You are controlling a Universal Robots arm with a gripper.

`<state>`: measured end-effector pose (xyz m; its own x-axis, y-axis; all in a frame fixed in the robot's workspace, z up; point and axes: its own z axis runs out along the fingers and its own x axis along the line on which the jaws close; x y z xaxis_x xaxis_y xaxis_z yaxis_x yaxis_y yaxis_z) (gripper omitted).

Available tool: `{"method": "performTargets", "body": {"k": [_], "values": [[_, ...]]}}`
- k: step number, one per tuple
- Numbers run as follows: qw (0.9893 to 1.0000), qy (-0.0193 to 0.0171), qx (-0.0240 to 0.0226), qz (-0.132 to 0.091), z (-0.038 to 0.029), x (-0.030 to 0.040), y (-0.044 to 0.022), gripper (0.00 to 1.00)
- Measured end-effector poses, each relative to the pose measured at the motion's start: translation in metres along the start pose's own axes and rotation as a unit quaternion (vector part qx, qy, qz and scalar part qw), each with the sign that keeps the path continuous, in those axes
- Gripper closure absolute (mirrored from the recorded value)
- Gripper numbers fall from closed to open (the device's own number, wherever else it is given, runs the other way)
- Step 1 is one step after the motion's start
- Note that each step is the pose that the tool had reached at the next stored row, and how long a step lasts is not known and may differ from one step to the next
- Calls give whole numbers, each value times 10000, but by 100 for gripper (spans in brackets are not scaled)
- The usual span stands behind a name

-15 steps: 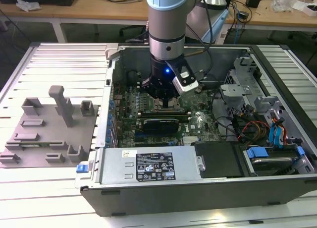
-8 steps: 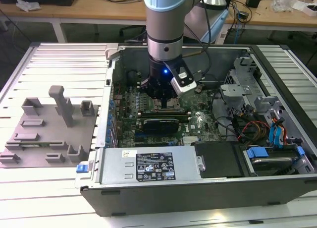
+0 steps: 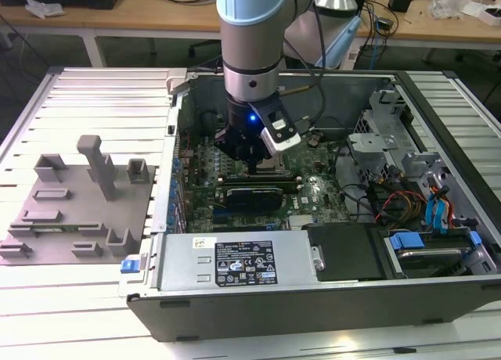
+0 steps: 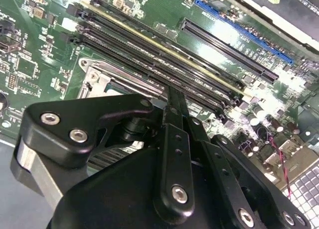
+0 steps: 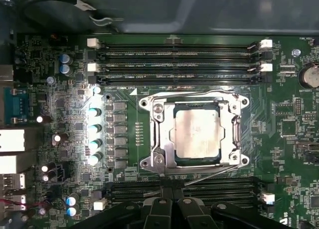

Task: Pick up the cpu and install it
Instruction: 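Install the second cpu locking lever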

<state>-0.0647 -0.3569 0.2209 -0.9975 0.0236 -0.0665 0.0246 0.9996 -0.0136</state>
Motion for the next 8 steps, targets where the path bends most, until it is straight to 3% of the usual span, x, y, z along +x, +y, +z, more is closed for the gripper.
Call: {"method": "performTargets", "body": {"k": [2,8], "values": [[10000,-1,0,-1,12,62,-3,89],[10000,-2,-1,-1,28,125,-17,89]]}}
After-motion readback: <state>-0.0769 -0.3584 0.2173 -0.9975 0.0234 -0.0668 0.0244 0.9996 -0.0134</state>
